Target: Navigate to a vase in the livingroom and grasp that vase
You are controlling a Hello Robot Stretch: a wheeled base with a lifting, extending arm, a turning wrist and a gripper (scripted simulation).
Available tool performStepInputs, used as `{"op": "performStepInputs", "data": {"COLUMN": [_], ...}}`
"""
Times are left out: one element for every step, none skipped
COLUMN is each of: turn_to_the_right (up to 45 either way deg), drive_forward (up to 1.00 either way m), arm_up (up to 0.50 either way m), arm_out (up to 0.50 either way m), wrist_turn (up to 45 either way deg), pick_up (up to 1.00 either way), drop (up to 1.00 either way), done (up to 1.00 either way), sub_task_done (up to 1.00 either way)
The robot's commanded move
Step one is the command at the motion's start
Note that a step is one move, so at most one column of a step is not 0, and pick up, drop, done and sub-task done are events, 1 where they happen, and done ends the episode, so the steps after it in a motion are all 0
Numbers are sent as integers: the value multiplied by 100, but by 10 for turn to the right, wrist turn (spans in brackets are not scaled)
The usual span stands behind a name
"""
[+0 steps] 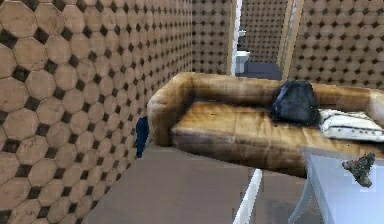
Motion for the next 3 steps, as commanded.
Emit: {"op": "performStepInputs", "data": {"turn_to_the_right": [0, 0, 0], "drive_forward": [0, 0, 0], "arm_up": [0, 10, 0], "arm_out": [0, 0, 0], "wrist_turn": [0, 0, 0], "pick_up": [100, 0, 0], "drop": [0, 0, 0], "done": [0, 0, 100], "sub_task_done": [0, 0, 0]}}
